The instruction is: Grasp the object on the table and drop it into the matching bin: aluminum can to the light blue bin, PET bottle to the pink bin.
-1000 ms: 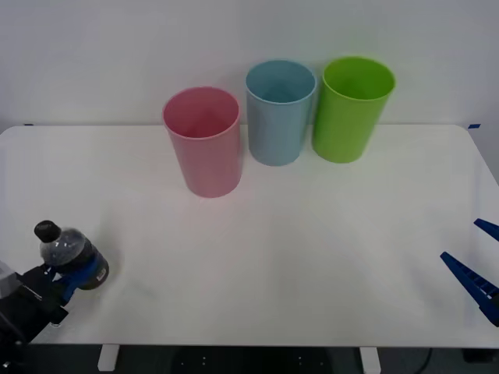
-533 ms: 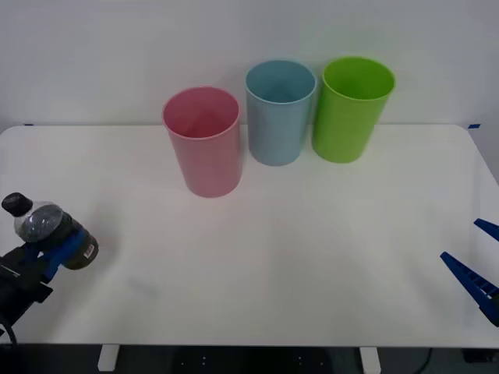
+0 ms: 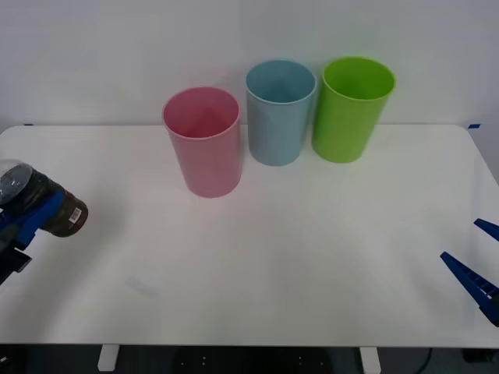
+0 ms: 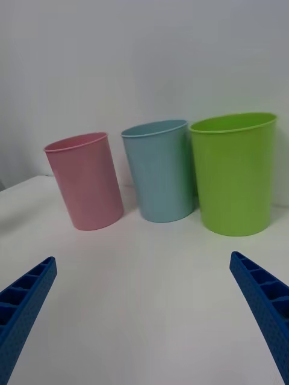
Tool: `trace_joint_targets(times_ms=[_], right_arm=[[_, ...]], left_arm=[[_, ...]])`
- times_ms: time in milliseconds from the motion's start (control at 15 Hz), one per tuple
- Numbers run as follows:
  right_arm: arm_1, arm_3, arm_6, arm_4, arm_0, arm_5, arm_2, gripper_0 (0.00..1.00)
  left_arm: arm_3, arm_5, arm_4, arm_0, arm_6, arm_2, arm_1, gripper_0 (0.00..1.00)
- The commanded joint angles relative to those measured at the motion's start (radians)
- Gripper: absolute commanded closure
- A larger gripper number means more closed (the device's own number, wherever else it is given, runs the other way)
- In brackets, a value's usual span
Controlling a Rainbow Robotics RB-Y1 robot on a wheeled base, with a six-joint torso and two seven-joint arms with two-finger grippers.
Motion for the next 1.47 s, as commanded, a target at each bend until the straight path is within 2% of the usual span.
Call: trace_joint_targets(times_ms=[67, 533, 867, 1467], right_arm=[[0.000, 0.000, 0.000, 0.000, 0.000, 0.000, 0.000, 0.00], [0.000, 0.000, 0.000, 0.000, 0.000, 0.000, 0.000, 0.00], [0.000, 0.000, 0.000, 0.000, 0.000, 0.000, 0.000, 0.00], [0.000, 0.000, 0.000, 0.000, 0.000, 0.000, 0.000, 0.00]], left_arm=[[-0.042, 0.008, 0.000, -0.029, 0.040, 0.000, 0.002, 1.00], [-0.042, 0.074, -0.009, -0.164, 0.108, -0.041, 0.089, 1.00], [-0.033, 0.088, -0.116, -0.281, 0.229, -0.072, 0.097, 1.00], [0.202, 0.080, -0.271, -0.583, 0.209, -0.170, 0.095, 1.00]])
